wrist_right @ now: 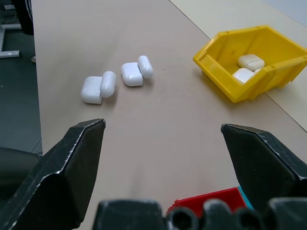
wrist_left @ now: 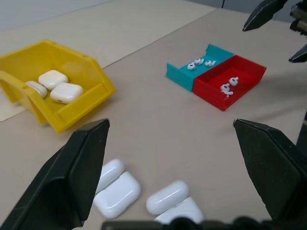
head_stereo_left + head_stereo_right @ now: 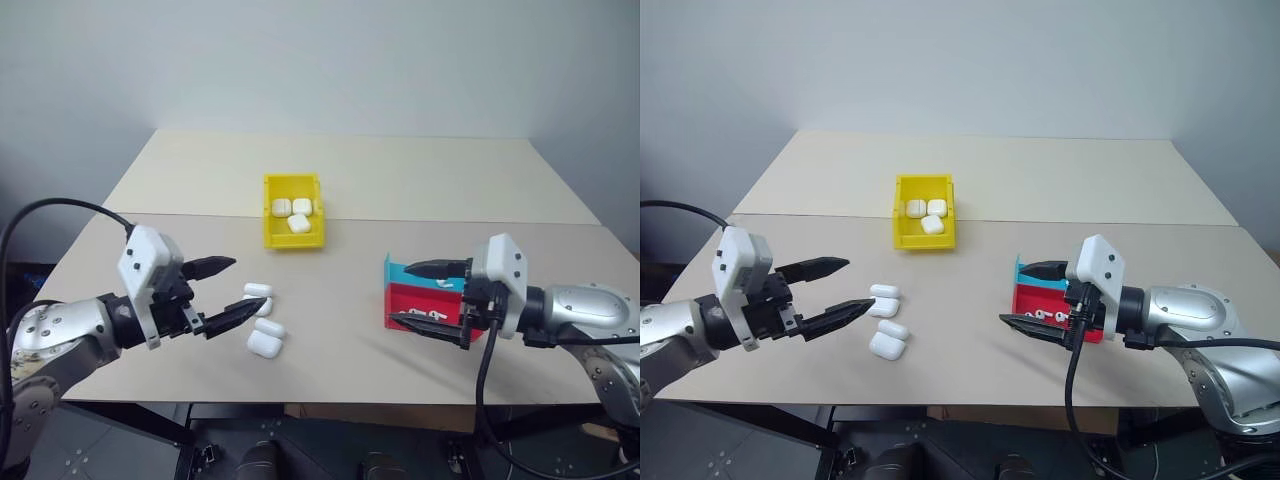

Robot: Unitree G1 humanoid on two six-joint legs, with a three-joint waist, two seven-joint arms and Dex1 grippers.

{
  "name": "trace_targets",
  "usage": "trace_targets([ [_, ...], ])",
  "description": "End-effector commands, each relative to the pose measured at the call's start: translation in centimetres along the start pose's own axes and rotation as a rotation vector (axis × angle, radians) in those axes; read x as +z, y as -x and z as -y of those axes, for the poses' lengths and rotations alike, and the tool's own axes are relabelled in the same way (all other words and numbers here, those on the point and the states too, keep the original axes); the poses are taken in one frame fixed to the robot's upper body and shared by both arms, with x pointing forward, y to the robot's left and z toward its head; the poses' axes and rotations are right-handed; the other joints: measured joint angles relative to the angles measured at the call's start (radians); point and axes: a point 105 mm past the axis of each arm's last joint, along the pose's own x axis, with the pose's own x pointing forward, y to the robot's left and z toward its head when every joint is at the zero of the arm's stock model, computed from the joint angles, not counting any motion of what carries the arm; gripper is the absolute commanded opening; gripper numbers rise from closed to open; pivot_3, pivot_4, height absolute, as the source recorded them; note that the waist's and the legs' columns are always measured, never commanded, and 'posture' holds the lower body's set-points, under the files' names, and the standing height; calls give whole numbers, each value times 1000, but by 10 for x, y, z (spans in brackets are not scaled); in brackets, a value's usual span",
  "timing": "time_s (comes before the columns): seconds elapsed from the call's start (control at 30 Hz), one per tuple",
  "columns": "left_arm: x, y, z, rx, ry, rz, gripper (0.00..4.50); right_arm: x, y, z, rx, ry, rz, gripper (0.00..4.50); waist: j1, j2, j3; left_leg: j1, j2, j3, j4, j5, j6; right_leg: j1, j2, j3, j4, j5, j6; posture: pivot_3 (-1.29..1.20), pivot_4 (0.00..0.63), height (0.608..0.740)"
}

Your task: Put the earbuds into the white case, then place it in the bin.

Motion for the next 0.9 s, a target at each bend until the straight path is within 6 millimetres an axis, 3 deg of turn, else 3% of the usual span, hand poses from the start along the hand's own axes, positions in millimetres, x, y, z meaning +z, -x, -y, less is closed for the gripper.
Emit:
trace_targets([
  [0.03, -3, -6, -1, 66, -142, -103, 4500, 11, -1, 4, -2, 77, 21, 4489, 0, 0, 0, 0, 0, 0, 0, 0, 0, 0, 0, 0, 0, 0, 0, 0, 150, 740],
  [0.17, -12, -9, 0, 76, -143, -201, 4500, 18, -1, 5, 0, 80, 31, 4489, 0, 0, 0, 0, 0, 0, -1, 0, 0, -1, 0, 0, 0, 0, 0, 0, 150, 740],
  [0.3, -26, -7, -9, 80, 2, -419, 4500, 17, -1, -1, 3, 68, 32, 4489, 5, -1, 0, 0, 0, 0, 0, 0, 0, 0, 0, 0, 0, 0, 0, 0, 150, 740],
  [0.43, -27, -10, -17, 59, 108, -606, 4500, 17, -1, -3, -13, 45, 45, 4489, 11, -1, 0, 0, -1, -1, 1, 0, 0, 0, 0, 0, 1, 0, 1, 0, 150, 740],
  [0.7, -33, -23, -28, 91, 105, -709, 4500, 15, -3, -11, -21, 29, 54, 4489, 9, -2, 0, 0, -1, -1, -1, 0, 0, -1, 0, 1, 1, -1, 1, 0, 150, 740],
  [0.9, -28, -54, -49, 184, 207, -684, 4500, 16, -6, -14, -30, 21, 66, 4489, 20, -3, 0, 0, -1, -2, 2, 0, 0, 0, 0, 0, 1, 0, 1, 0, 150, 740],
])
